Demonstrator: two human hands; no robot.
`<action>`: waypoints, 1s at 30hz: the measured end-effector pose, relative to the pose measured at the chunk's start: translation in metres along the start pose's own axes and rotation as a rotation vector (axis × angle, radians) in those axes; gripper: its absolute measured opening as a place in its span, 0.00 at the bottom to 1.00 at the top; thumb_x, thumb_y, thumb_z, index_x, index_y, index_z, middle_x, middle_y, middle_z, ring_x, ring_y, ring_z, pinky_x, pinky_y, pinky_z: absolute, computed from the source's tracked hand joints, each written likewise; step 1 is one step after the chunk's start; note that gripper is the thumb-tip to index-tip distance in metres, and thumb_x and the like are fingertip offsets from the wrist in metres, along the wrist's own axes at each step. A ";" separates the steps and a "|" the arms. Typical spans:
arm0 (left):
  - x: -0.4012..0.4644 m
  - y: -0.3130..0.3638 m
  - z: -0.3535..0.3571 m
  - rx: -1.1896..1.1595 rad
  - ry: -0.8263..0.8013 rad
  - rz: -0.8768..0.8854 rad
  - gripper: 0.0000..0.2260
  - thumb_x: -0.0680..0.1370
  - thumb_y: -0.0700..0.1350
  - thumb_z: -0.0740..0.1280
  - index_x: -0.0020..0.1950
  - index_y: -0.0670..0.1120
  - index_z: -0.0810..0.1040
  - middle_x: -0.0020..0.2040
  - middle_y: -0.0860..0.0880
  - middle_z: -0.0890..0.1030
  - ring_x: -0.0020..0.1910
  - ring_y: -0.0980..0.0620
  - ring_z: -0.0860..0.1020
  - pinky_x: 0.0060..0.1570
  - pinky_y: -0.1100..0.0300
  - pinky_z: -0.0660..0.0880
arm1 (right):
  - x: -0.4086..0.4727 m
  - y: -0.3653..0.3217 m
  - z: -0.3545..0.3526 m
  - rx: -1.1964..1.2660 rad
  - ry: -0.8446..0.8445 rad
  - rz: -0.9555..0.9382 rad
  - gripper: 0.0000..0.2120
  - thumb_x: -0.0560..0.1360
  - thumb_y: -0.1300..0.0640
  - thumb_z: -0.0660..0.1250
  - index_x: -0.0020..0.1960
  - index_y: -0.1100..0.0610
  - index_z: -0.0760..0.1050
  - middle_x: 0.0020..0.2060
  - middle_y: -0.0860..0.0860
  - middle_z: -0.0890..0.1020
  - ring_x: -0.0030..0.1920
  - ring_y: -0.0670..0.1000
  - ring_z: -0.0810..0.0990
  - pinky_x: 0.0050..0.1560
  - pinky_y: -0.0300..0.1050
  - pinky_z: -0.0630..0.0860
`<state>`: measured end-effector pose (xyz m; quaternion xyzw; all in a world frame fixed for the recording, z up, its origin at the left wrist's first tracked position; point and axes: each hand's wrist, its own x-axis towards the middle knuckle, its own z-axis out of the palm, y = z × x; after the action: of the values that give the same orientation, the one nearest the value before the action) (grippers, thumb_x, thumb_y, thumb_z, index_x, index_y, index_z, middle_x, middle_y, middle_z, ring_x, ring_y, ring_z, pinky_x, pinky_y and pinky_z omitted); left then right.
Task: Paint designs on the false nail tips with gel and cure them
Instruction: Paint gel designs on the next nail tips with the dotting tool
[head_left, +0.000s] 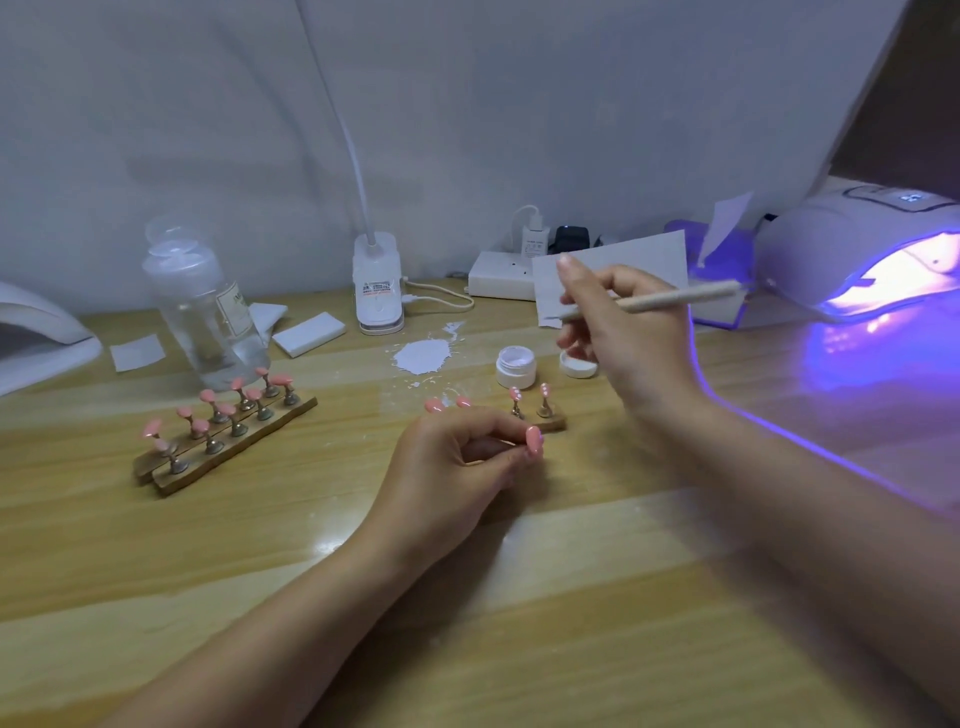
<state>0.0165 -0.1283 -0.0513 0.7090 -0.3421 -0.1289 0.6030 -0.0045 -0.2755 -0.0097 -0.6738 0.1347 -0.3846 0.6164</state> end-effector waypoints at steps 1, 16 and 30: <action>0.000 0.000 0.000 0.009 -0.007 0.010 0.09 0.71 0.36 0.70 0.36 0.49 0.81 0.34 0.52 0.84 0.32 0.64 0.78 0.35 0.71 0.72 | -0.010 0.000 -0.003 0.064 -0.011 0.015 0.15 0.73 0.52 0.69 0.30 0.55 0.72 0.19 0.46 0.75 0.22 0.41 0.74 0.26 0.33 0.73; 0.002 -0.006 -0.001 0.159 -0.044 0.128 0.07 0.70 0.33 0.70 0.38 0.43 0.83 0.38 0.59 0.83 0.41 0.67 0.80 0.42 0.76 0.70 | -0.055 0.018 -0.004 0.128 -0.119 0.052 0.21 0.70 0.70 0.66 0.26 0.59 0.60 0.15 0.45 0.64 0.16 0.41 0.70 0.27 0.37 0.77; 0.002 -0.006 0.000 0.188 -0.037 0.163 0.06 0.70 0.31 0.70 0.38 0.41 0.83 0.33 0.62 0.81 0.40 0.70 0.78 0.41 0.79 0.67 | -0.056 0.016 -0.003 0.123 -0.163 0.037 0.20 0.70 0.72 0.65 0.26 0.59 0.60 0.14 0.44 0.65 0.16 0.41 0.70 0.24 0.37 0.75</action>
<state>0.0202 -0.1292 -0.0565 0.7298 -0.4201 -0.0599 0.5359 -0.0398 -0.2445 -0.0448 -0.6612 0.0726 -0.3246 0.6724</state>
